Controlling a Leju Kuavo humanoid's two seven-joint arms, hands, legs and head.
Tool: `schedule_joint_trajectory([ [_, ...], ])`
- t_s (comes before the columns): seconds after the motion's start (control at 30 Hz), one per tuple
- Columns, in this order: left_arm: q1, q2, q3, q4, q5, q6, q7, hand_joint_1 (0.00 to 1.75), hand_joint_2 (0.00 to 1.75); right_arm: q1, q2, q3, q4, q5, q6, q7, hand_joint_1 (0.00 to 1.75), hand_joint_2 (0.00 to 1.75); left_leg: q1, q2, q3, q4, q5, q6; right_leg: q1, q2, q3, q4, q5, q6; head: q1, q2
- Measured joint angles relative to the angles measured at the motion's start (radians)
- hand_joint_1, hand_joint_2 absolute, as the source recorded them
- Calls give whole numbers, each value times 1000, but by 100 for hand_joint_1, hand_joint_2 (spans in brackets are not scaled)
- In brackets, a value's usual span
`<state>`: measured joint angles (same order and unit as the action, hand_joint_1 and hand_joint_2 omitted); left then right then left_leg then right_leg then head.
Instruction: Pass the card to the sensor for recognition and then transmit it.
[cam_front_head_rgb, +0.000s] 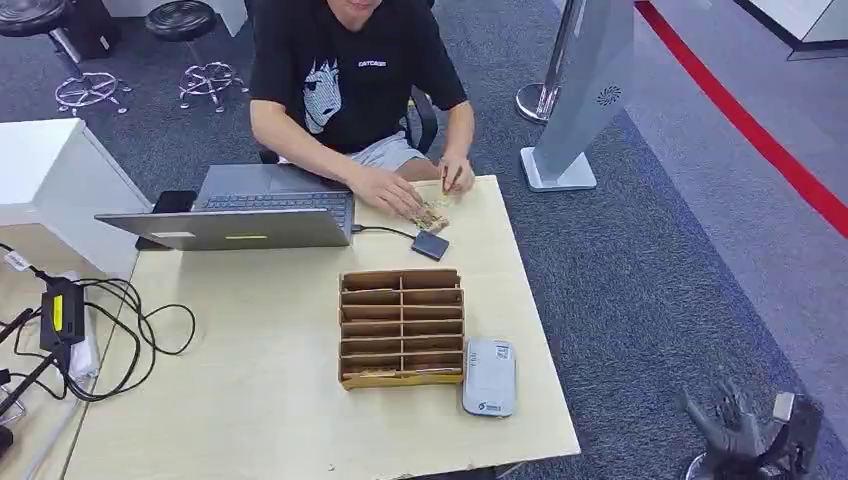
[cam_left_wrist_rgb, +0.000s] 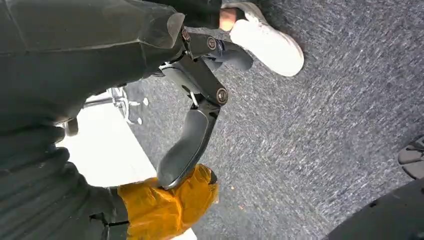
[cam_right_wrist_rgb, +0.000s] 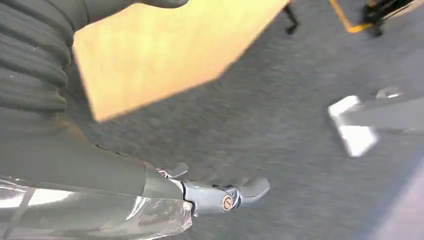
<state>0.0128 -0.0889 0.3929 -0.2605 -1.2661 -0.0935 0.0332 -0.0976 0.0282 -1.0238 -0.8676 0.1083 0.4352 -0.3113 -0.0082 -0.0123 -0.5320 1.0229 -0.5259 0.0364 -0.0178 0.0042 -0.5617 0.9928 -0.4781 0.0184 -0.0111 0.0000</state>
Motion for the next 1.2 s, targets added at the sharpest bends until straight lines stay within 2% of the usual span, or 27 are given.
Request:
schedule_joint_trajectory([
  [0.27, -2, -9, 33, 3, -29, -12, 8, 0, 175, 38, 11, 159, -226, 29, -93, -67, 0, 175, 0, 0, 0, 0, 0, 0, 0, 0, 0, 0, 0, 0, 0, 0],
  [0.53, -5, -15, 61, 10, -66, -23, 14, 0, 175, 64, 13, 375, -431, 125, -225, -130, 0, 175, 0, 0, 0, 0, 0, 0, 0, 0, 0, 0, 0, 0, 0, 0],
  [1.0, -15, -24, 90, 20, -143, -40, 6, 0, 175, 37, 12, 758, -643, 386, -434, -149, 0, 175, 0, 0, 0, 0, 0, 0, 0, 0, 0, 1, 0, 0, 0, 0],
  [1.07, -16, -24, 93, 21, -148, -44, 6, 0, 175, 32, 12, 790, -656, 414, -453, -145, 0, 175, 0, 0, 0, 0, 0, 0, 0, 0, 0, 1, 0, 0, 0, 0],
  [1.2, -16, -24, 93, 21, -148, -44, 6, 0, 175, 32, 12, 790, -656, 414, -453, -145, 0, 175, 0, 0, 0, 0, 0, 0, 0, 0, 0, 1, 0, 0, 0, 0],
])
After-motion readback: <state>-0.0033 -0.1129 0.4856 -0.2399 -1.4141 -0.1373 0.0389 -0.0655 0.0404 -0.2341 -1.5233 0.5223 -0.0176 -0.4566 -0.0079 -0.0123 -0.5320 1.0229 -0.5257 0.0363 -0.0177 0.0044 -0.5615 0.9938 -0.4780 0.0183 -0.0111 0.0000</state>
